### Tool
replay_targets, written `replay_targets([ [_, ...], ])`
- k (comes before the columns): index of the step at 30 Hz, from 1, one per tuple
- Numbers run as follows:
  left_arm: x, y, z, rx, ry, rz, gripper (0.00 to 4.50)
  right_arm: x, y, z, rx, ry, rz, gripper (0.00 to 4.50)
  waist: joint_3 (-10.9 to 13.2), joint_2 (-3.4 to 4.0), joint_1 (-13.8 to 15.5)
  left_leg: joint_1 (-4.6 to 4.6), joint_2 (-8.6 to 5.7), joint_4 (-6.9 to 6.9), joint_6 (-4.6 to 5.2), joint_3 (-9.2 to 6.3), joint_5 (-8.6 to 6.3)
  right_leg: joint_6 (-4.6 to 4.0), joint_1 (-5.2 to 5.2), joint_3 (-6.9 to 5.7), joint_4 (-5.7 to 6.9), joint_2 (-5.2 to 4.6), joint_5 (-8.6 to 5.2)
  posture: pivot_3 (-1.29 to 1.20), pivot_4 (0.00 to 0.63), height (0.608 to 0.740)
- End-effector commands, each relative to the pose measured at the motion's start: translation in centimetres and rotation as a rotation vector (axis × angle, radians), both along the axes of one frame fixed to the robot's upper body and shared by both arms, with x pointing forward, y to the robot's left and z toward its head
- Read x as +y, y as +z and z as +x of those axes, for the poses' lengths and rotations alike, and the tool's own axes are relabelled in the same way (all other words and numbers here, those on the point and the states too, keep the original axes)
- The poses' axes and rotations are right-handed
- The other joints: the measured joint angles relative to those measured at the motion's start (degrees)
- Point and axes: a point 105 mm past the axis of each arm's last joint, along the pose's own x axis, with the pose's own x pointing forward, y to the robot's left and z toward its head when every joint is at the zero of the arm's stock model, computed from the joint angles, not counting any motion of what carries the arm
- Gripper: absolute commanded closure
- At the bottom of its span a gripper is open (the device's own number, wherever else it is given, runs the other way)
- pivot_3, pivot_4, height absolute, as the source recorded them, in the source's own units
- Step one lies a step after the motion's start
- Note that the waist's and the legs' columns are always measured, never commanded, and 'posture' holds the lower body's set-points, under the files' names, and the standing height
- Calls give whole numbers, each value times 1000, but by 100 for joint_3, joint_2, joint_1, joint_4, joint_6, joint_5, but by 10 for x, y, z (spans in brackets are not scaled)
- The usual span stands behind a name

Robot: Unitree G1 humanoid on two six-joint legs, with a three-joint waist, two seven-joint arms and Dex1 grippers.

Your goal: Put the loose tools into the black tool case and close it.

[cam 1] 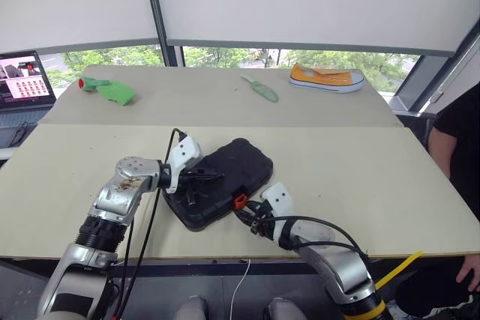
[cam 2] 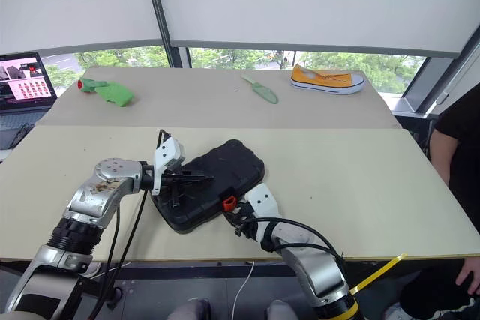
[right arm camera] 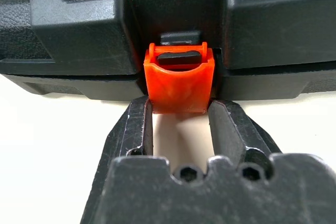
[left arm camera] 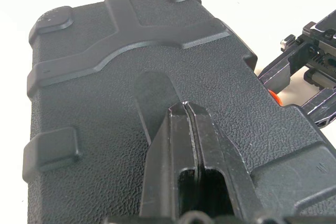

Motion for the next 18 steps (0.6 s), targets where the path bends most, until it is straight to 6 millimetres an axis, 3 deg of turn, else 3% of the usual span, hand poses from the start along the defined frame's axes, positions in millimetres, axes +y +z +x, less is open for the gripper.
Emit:
replay_targets([
  [1,17,-57,-13,206,65,105,4500,-6,19,-4,-76,16,41,3220,0,0,5,-1,0,0,0,0,0,0,0,0,-1,0,0,0,150,740],
  [7,18,-57,-14,209,67,106,4500,-14,13,-14,-123,36,6,3220,0,0,8,-1,-2,0,0,1,0,3,1,0,-4,0,-2,0,150,740],
  [18,21,-56,-13,212,74,114,4500,-13,27,-15,-228,43,100,3220,0,0,5,-2,-1,-1,0,0,0,3,2,0,-12,0,-2,0,150,740],
])
